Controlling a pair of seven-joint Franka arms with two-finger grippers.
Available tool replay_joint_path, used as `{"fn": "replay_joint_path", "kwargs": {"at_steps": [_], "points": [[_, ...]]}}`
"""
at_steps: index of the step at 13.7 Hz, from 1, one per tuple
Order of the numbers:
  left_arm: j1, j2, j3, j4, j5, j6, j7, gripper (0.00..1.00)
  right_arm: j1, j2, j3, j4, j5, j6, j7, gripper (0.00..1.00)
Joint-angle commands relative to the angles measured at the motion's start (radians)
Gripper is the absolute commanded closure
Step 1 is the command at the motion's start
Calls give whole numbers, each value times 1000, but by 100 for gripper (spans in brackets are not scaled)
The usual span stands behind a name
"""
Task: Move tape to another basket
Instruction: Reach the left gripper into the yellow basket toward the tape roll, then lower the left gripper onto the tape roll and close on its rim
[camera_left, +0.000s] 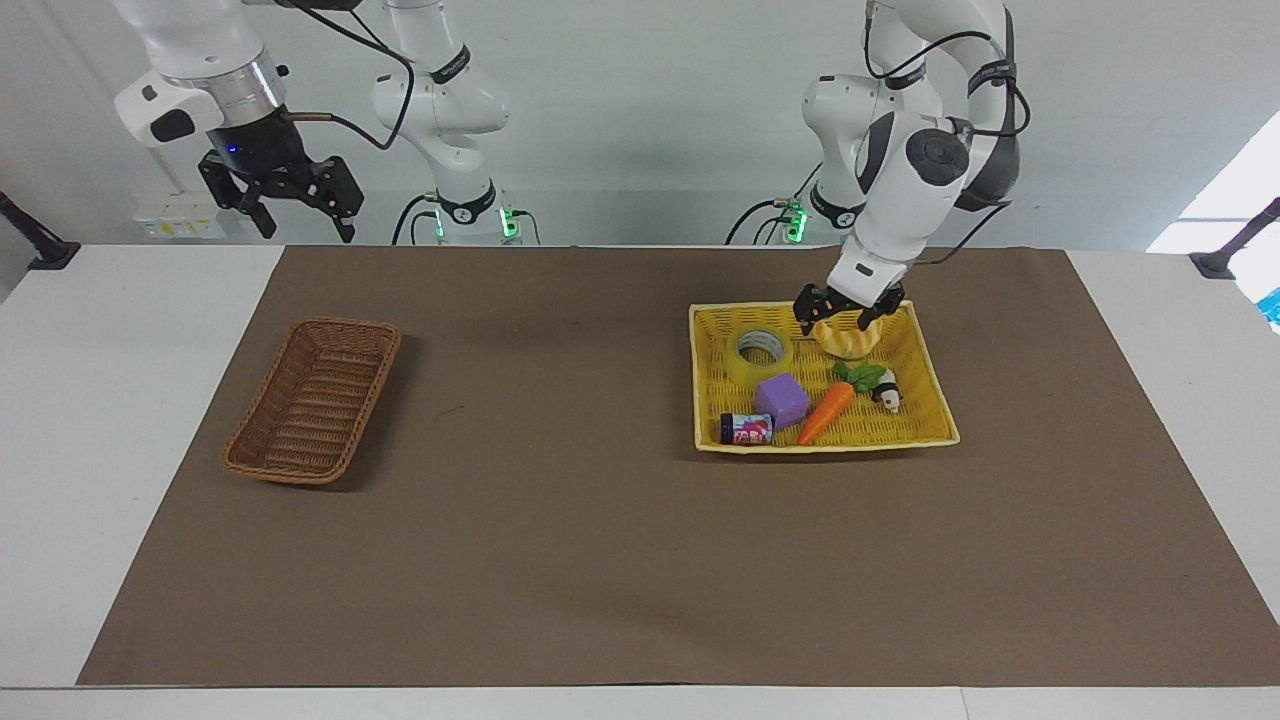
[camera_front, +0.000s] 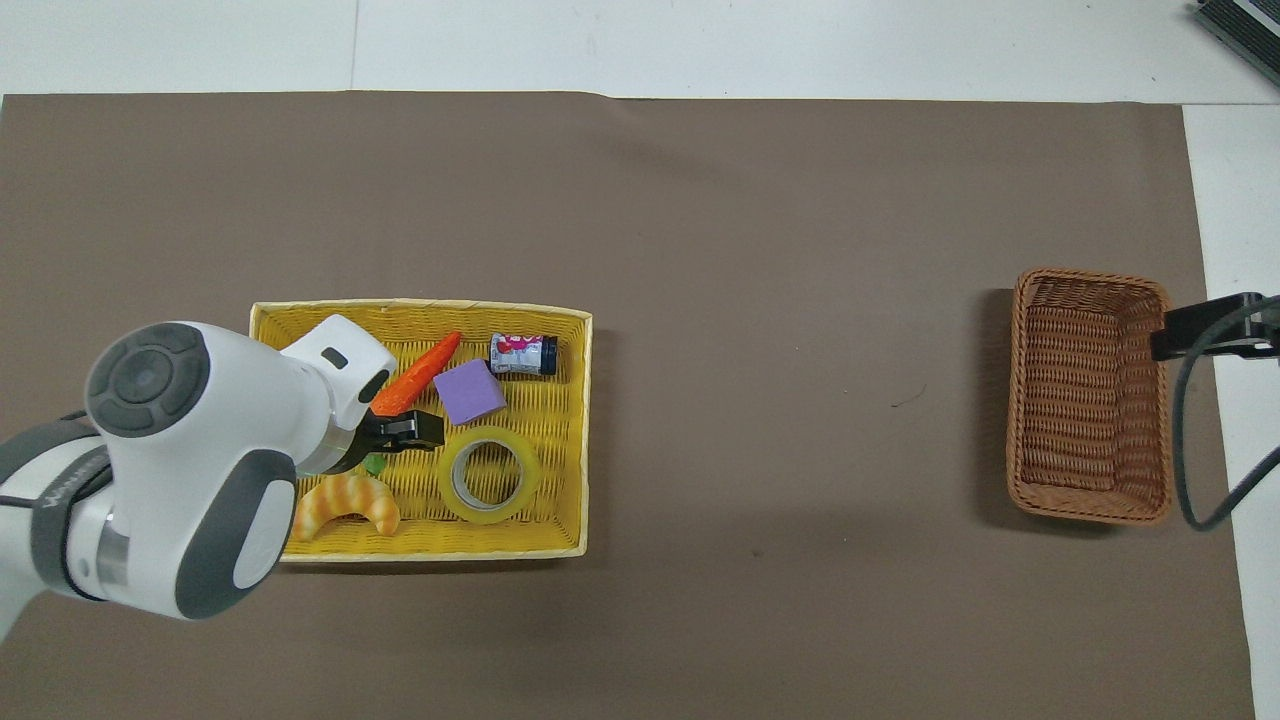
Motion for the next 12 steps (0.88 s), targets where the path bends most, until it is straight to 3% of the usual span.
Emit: {"fn": "replay_joint_path", "kwargs": {"at_steps": [1,6,7,9,10,12], "points": [[-63,45,14,-64,-6,121,-48,0,0,-22,-2,-21,2,-9,-27,0],[-122,108,14,-121,-6,215,-102,0,0,-22,-2,-21,2,-9,-27,0],[-122,108,14,-131,-6,227,-100,23,0,-22,-2,-21,2,-9,-27,0],[-123,108,14,-132,-6,223,-85,85,-2,-22,-2,-21,2,-9,-27,0],[-122,108,16,-131,-6,223,-81,100,-2,-22,-2,-21,4,-9,-27,0],[-122,111,16,-121,-6,209,-85,100,-2,-22,-2,-21,2,-9,-27,0]]}}
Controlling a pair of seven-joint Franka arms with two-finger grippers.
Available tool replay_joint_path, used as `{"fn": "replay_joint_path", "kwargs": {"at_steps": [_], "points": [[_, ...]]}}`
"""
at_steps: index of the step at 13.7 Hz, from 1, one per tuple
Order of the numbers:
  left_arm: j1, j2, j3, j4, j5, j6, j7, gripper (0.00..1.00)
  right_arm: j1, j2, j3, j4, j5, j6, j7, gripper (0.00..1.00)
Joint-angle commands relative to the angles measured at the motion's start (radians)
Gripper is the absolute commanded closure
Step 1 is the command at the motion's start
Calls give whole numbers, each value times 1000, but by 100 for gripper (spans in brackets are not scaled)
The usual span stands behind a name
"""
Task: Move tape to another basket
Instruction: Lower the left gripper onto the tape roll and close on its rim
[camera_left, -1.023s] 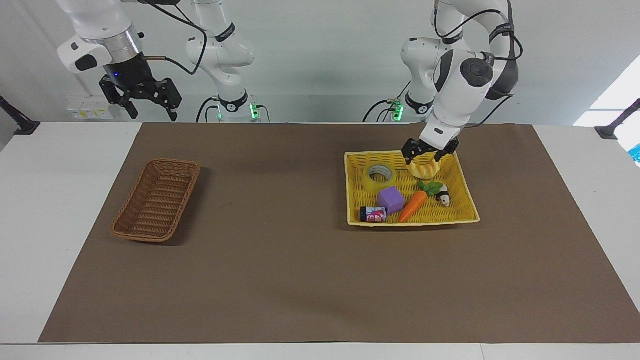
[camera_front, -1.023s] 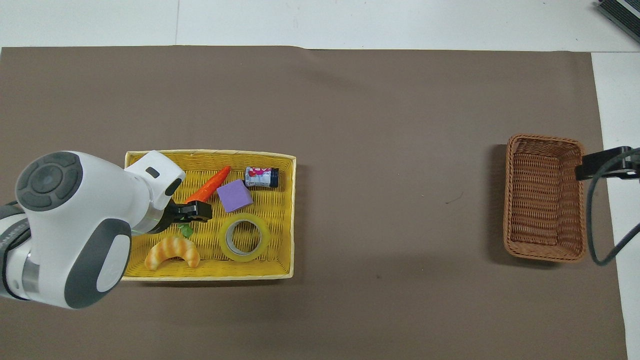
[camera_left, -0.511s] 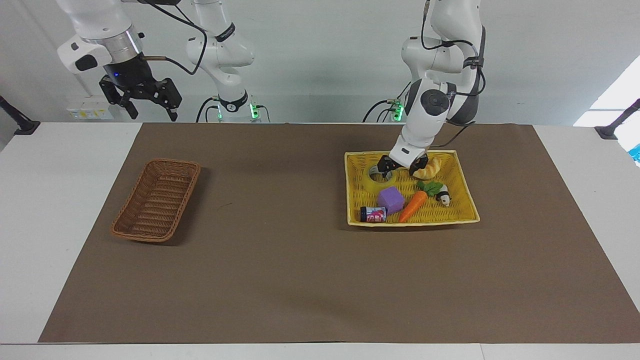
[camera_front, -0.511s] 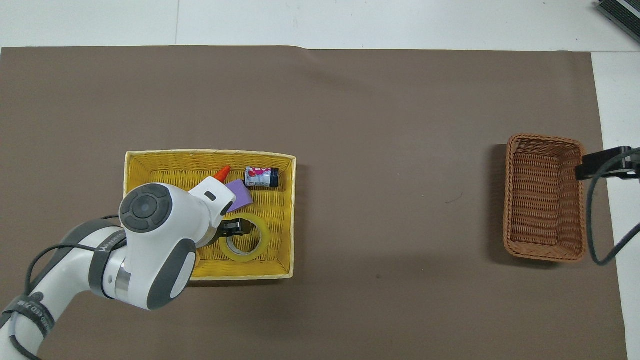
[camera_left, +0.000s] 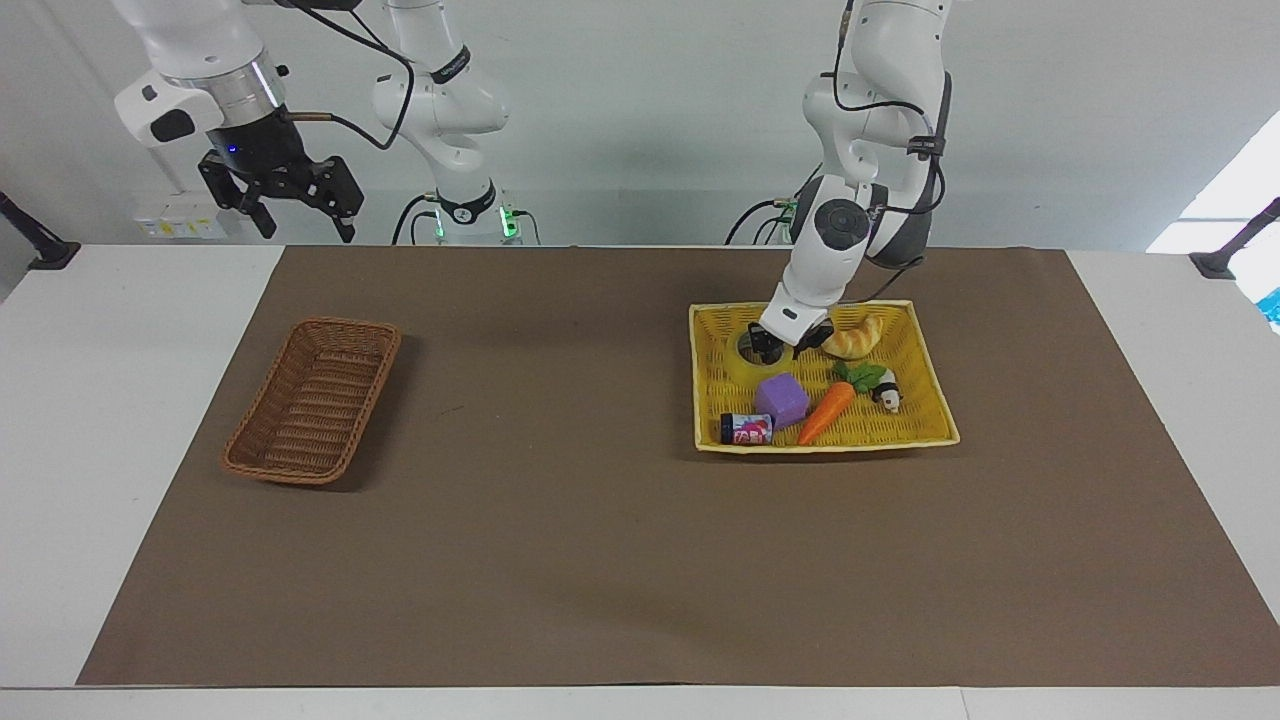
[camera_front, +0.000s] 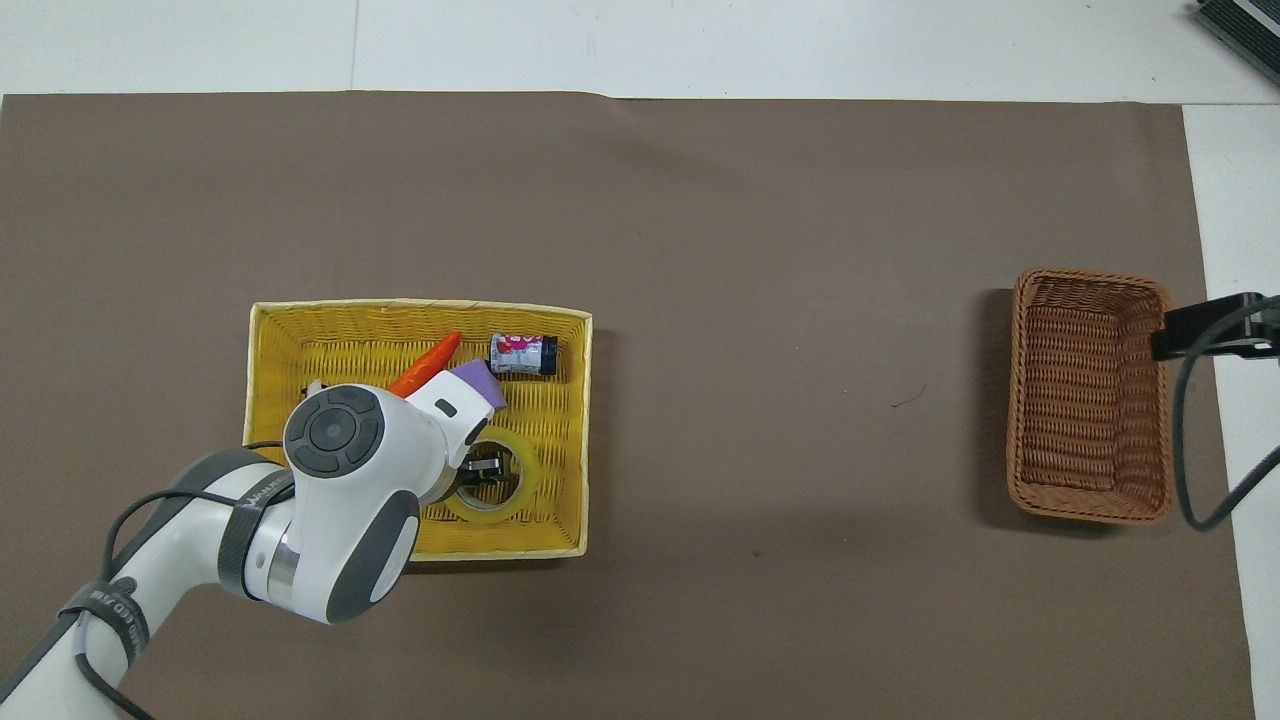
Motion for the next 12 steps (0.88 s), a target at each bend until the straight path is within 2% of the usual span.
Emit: {"fn": "replay_joint_path", "kwargs": {"at_steps": [1,3,8,12], "points": [[-15,-10,15,-10,-4,7,5,100,0,-22,-2,-21,2,-9,-27,0],[-9,-16,18,9,-4,-11,6,100,0,-22,-2,-21,2,-9,-27,0],[3,-24,18,136,-3,-178,6,100,0,-22,-2,-21,2,-9,-27,0],[35,-30,26,284,-3,-364,8,100,0,-14,-2,-11,5,-7,-23,0]]}}
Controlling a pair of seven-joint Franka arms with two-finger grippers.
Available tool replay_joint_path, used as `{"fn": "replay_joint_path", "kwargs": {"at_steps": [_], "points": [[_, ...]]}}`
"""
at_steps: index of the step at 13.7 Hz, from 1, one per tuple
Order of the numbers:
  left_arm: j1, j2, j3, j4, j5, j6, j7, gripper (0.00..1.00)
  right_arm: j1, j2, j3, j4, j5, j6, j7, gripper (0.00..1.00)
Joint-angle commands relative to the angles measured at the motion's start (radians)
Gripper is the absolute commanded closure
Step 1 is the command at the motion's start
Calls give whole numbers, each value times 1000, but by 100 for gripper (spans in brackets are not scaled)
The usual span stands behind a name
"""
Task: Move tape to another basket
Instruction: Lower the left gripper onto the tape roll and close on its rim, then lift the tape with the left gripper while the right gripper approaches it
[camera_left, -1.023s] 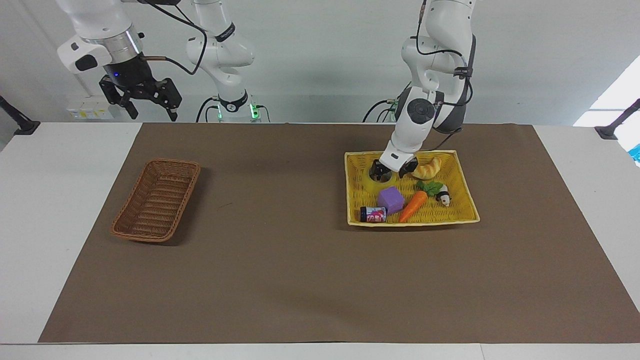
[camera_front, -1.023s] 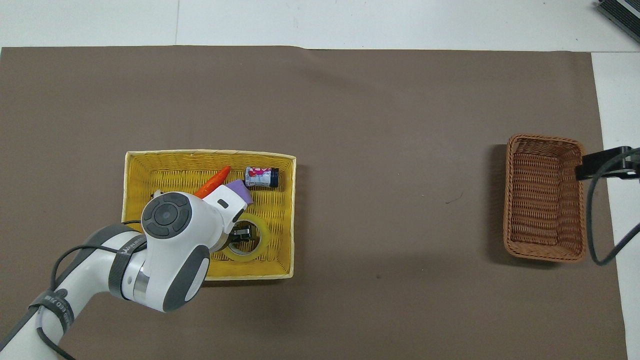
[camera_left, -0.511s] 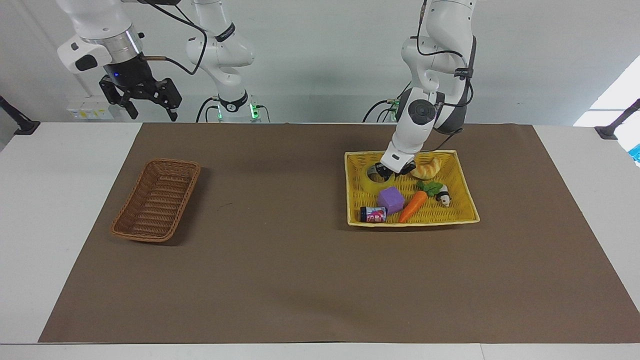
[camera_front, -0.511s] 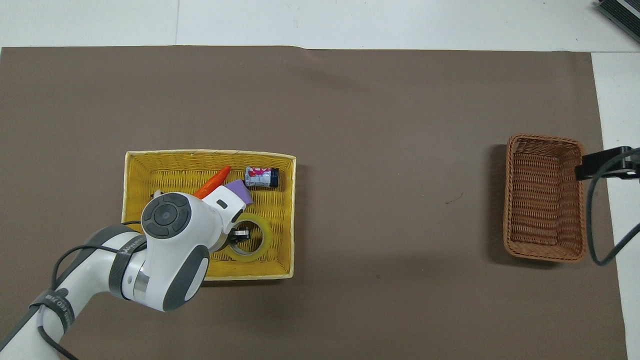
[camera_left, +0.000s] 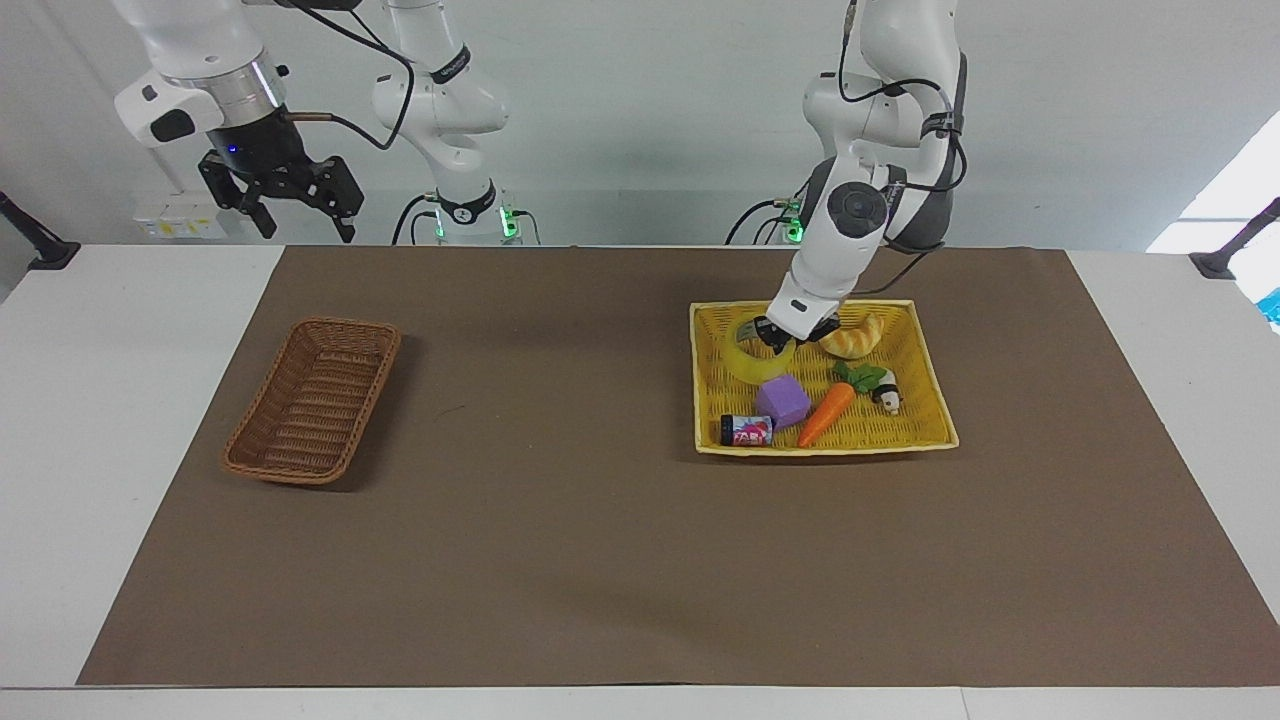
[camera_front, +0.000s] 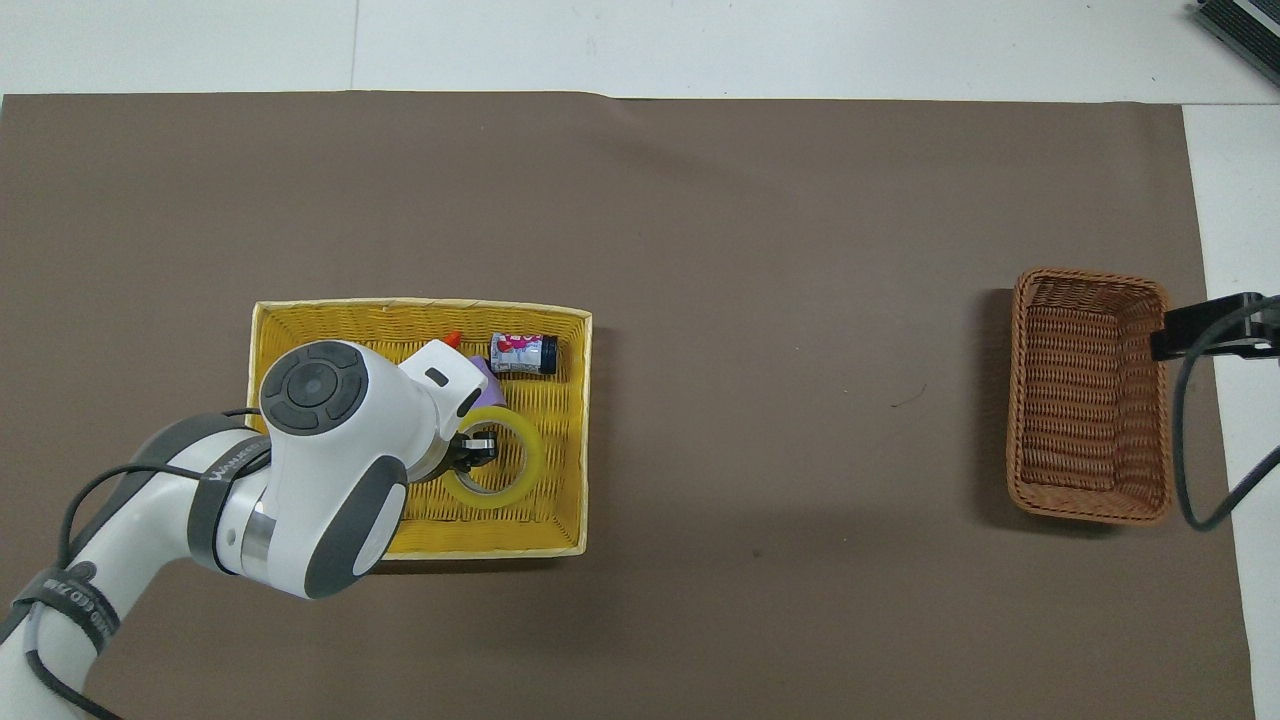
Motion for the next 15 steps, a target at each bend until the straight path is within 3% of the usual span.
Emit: {"fn": "replay_joint_path", "kwargs": {"at_steps": [1,5,8,10,13,15], "points": [[38,-18,2,112,-3,-133,8,100,0,-14,-1,-11,7,-7,-29,0],[51,-18,2,241,-4,-231,-5,100,29,-22,51,-18,58,7,-4,0],[34,-13,-7,252,-35,-211,-38,100,20,-16,51,-53,254,16,128,0],[32,1,-9,277,-122,-205,-83,100,21,-19,51,-95,414,43,230,0],[15,4,-12,303,-287,-202,-95,100,31,-11,51,-173,603,137,229,0],[-34,7,-16,329,-335,-170,-150,100,64,6,53,-233,722,201,168,0]]}}
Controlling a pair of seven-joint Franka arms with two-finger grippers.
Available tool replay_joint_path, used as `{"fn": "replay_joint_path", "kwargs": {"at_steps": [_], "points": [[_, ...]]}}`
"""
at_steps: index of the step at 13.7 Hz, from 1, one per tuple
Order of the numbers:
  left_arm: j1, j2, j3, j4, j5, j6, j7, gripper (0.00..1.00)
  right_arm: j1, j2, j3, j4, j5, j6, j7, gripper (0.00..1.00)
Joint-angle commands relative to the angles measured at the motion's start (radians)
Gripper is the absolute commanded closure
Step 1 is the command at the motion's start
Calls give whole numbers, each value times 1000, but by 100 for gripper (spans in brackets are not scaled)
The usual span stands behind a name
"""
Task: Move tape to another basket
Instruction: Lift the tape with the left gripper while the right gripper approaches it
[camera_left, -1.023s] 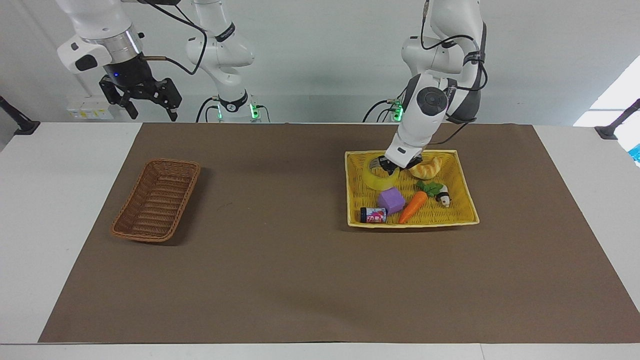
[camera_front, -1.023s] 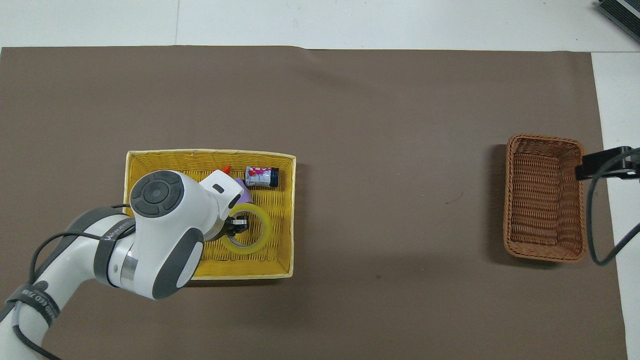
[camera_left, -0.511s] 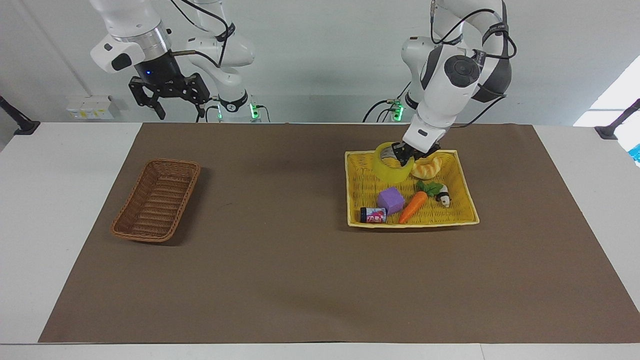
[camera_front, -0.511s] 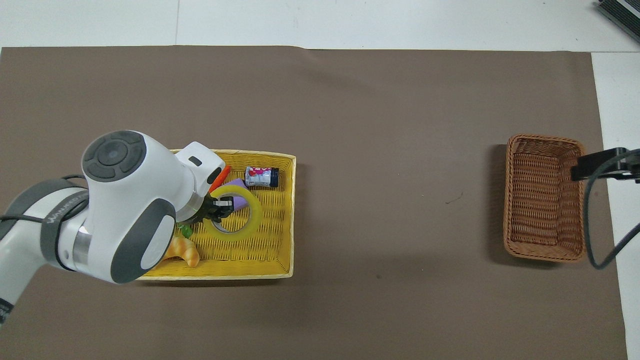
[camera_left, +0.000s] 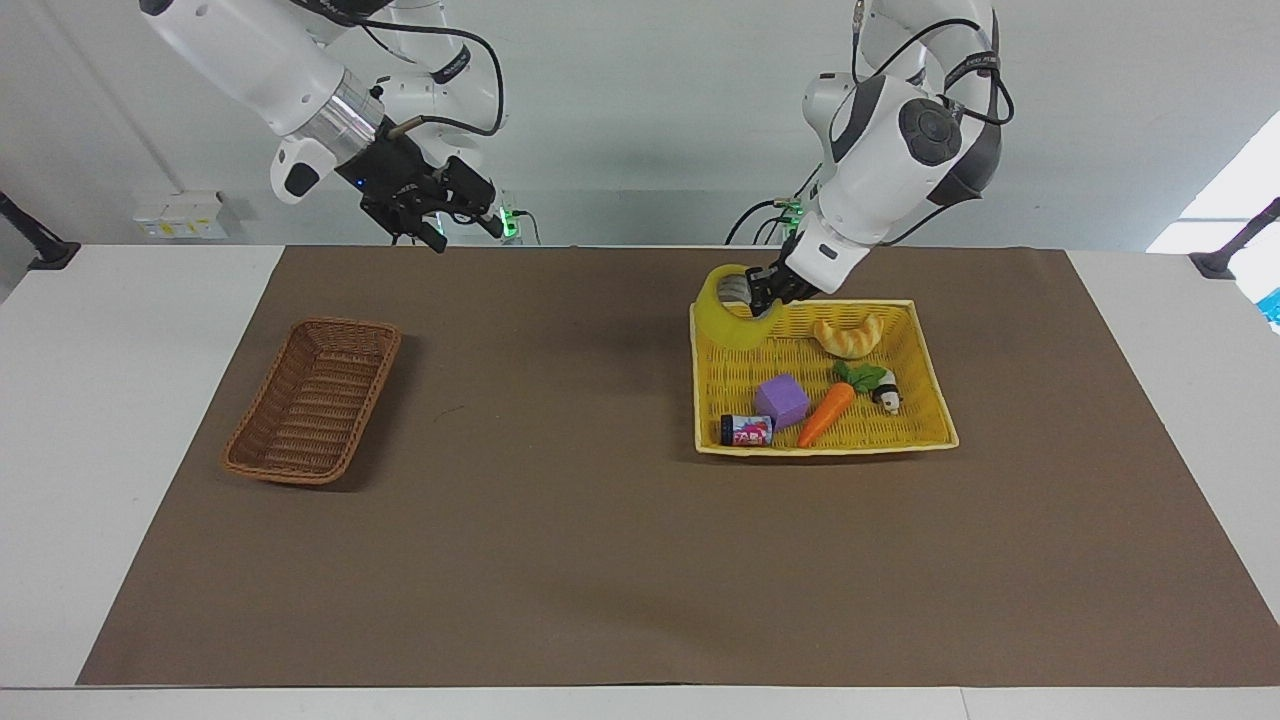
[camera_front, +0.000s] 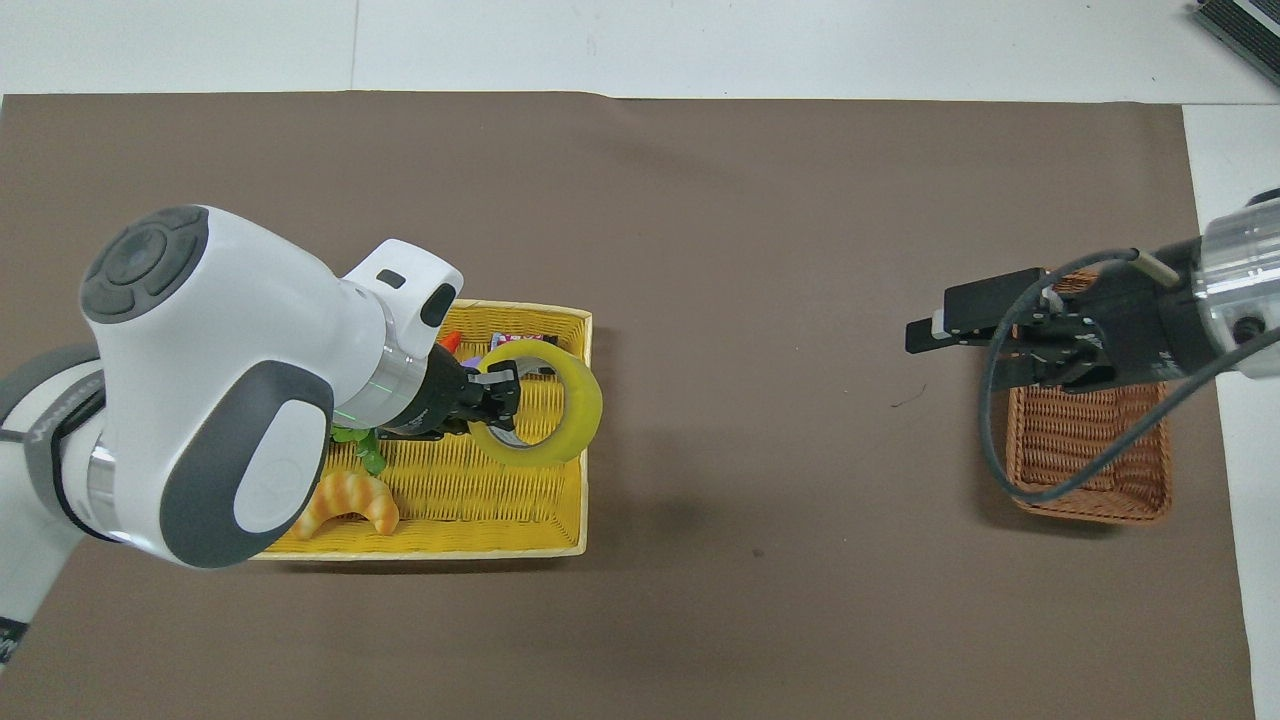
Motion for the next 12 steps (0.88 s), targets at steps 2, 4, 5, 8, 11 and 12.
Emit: {"fn": "replay_joint_path", "kwargs": {"at_steps": [2,4,5,8,11,12], "points": [[-104,23,-4,52,-61,110,-87,100,82,0,0,-123,156,144,-71,0],[-139,23,-24,51,-136,173,-110,100,112,0,1,-183,292,205,-133,0],[-147,23,-42,51,-164,185,-113,100,129,0,0,-214,331,246,-181,0],[-151,23,-94,52,-205,260,-159,100,126,4,0,-252,354,258,-302,0],[-153,26,-114,52,-233,345,-169,100,114,-8,0,-286,356,245,-384,0],[-153,26,-120,52,-233,347,-169,100,114,-8,0,-286,358,235,-382,0]]}}
